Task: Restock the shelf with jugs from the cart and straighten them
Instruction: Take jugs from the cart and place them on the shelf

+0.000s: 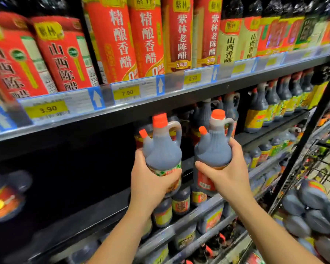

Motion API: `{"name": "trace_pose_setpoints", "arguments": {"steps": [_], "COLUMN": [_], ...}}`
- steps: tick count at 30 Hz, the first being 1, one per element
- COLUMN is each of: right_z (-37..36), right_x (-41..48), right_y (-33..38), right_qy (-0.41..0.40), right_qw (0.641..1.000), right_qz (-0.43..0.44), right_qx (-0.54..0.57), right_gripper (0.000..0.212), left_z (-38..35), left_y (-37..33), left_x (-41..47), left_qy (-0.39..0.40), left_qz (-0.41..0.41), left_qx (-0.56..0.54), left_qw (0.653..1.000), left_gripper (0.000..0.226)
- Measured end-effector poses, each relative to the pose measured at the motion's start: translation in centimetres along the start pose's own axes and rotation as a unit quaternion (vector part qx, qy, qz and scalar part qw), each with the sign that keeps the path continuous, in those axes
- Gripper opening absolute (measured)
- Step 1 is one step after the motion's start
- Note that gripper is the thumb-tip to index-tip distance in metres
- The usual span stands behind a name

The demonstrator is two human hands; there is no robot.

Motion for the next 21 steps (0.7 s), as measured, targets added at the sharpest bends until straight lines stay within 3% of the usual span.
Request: {"name": "trace_pose_setpoints", "arguments": {"steps": [5, 10, 13, 17, 21], "right_z": [-3.3, -5.4, -6.2, -7.0, -7.5], "right_x": [1.9, 3.5, 4.2, 5.3, 6.1], "right_y": [-0.7, -2.6, -4.0, -4.8, -4.7], "right_qy": [0.047, 0.066, 0.06, 0.067, 0.052], "right_qw": [0.999, 0.997, 0.998, 0.993, 0.965], "right_qz": [0.007, -0.025, -0.037, -0.019, 0.063], "right_qx": [0.021, 0.01, -0.006, -0.098, -0.248], "right_gripper": [0.078, 0.082, 0.093, 0.099, 0.083], "left_z": [0.7, 0.0, -0.6, -1.4, -2.1], "left_y": [2.0, 3.5, 4.1, 4.6, 4.8], "left_x": [1.6, 2.9, 3.6, 4.6, 5.7], "left_qy": [-0.028, -0.028, -0.031, -0.019, 0.0], "left_qz": [0.069, 0.11, 0.127, 0.143, 0.157], "left_qx": [0.039, 0.055, 0.076, 0.109, 0.16], "left_qw": [0.996, 0.992, 0.989, 0.984, 0.974], "left_gripper": [0.069, 0.119, 0.122, 0.116, 0.123]}}
Point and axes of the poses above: each hand's wrist, its own x-axis towards the middle knuckle, its own z-axis out of the back of the hand, y = z × x, the point moved 1 cm from there along x, towards the middle knuckle, and after that the axes turned 14 degrees about x, right-handed, at the moved point
